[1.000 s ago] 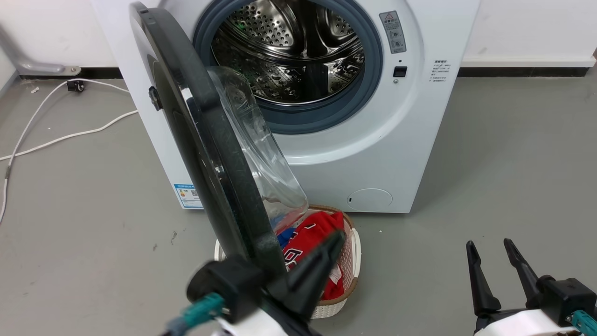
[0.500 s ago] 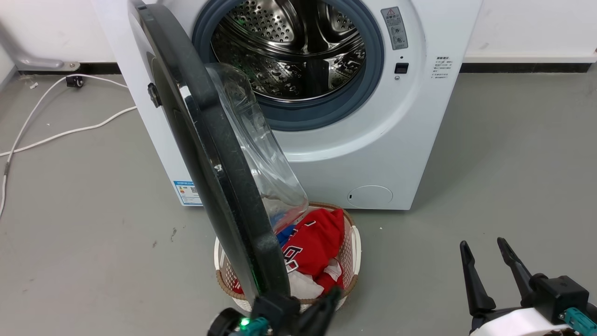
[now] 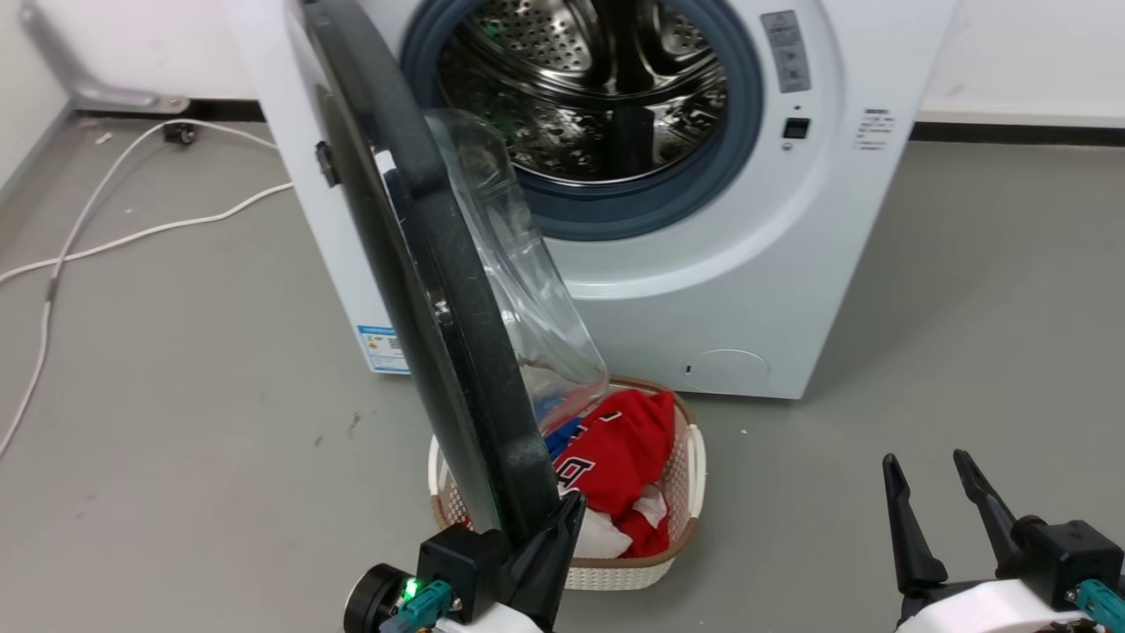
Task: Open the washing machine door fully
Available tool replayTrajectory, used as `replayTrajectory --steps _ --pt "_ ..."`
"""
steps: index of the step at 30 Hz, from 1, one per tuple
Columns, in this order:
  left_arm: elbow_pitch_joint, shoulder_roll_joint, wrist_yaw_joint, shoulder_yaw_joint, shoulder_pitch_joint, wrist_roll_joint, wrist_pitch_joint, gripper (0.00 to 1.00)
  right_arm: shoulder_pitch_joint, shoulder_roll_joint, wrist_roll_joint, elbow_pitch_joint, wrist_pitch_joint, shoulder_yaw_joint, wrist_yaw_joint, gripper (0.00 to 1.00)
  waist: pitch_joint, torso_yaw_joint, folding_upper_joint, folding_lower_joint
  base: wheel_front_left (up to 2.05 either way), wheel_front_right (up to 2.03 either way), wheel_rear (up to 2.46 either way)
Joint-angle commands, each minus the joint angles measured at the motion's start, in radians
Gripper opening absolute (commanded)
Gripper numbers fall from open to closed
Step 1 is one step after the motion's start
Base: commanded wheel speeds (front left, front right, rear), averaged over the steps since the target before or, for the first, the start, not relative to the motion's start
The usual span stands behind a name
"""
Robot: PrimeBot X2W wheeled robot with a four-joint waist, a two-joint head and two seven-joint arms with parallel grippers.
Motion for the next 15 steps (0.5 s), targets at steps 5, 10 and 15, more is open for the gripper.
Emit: replayTrajectory --steps 5,10,15 --pt "-0.006 0.005 0.025 0.029 -0.003 -0.004 -0.021 0.0 -0.011 0.003 0.001 -0.002 0.002 -0.008 0.0 1.0 0.008 0.06 0.0 0.0 0.0 0.0 0.0" --pt "-0.015 0.006 0.031 0.033 -0.012 -0.001 -0.037 0.0 -0.017 0.002 -0.003 -0.01 0.007 -0.02 0.0 1.0 0.018 0.128 0.0 0.0 0.0 0.0 0.0" --pt "-0.012 0.0 0.04 0.036 -0.015 -0.007 -0.057 0.0 -0.023 0.003 -0.005 -0.017 0.01 -0.025 0.0 1.0 0.023 0.196 0.0 0.0 0.0 0.0 0.0"
